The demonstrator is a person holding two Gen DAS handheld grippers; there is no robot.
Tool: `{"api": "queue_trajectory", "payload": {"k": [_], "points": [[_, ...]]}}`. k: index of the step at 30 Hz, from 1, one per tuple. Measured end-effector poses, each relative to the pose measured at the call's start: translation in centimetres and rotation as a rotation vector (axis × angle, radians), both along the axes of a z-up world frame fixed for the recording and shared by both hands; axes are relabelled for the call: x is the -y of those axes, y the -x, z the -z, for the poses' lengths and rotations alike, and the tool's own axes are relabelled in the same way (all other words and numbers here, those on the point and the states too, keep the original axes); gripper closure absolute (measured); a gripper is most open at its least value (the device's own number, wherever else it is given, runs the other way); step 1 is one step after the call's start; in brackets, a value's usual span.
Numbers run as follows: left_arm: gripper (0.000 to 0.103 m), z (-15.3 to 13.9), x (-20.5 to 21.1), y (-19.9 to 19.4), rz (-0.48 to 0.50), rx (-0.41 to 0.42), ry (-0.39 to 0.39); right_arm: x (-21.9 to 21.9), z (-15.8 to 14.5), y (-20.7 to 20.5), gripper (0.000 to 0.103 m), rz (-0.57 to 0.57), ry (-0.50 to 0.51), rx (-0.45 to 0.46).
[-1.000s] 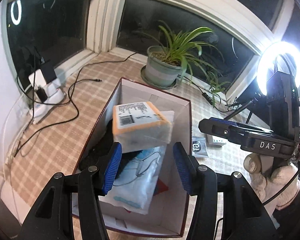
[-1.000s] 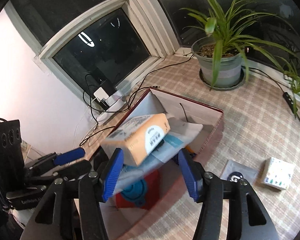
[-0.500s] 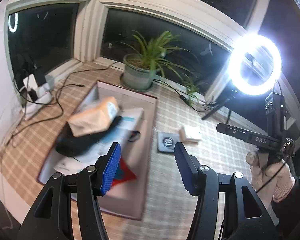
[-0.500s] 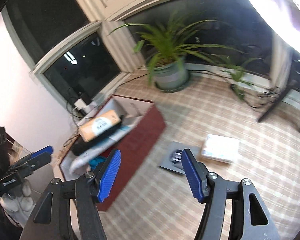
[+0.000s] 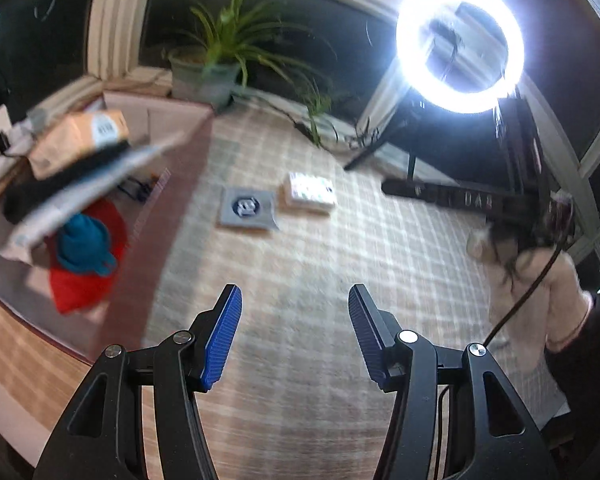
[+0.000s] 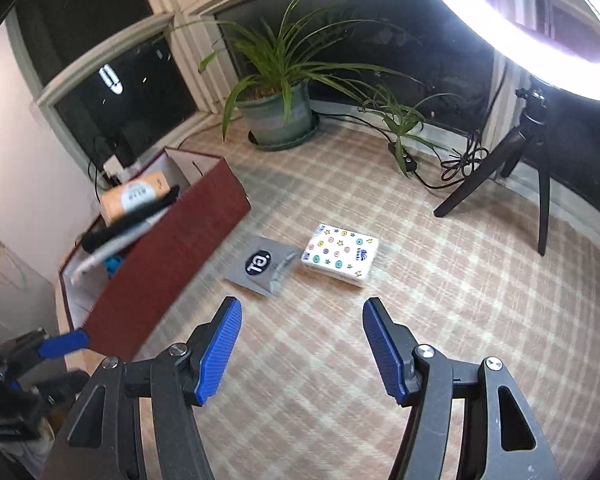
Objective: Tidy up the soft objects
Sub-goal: 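Move both tools to the grey packet and the Vinda tissue pack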
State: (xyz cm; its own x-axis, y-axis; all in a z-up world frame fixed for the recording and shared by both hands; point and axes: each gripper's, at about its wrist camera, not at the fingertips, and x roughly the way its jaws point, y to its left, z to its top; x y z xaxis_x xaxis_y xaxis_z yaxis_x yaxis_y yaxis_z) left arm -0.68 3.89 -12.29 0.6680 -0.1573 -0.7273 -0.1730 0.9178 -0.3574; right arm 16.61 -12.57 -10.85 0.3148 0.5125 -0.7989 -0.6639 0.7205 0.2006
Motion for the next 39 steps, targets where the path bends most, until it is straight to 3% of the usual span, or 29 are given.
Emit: {"api": "queue_trajectory", "payload": {"k": [10,26,31,39], "points": [[0.048,2.6,0.9,-1.9,-0.067,-0.051,-0.032,-2.6,2.5,-4.7,0.044,-0.139,0.056,0.001],[0.048,5.6,0.2,-6.0,-0.1,-0.109,-0.044,-7.9,8.2,-11.6,0.044,-0.202,0.034,-0.101],[0.048,6.0,0.3,-7.4,-0.082,-0.108,-0.058,-7.6,9.3,-12.2,0.044,-0.21,0.027,-0.16],[0.048,6.8,0.4,-9.6,-0.079,-0.103,-0.076,-6.3,9.4,-9.9,0.044,-0.259,0.041,-0.163]]}}
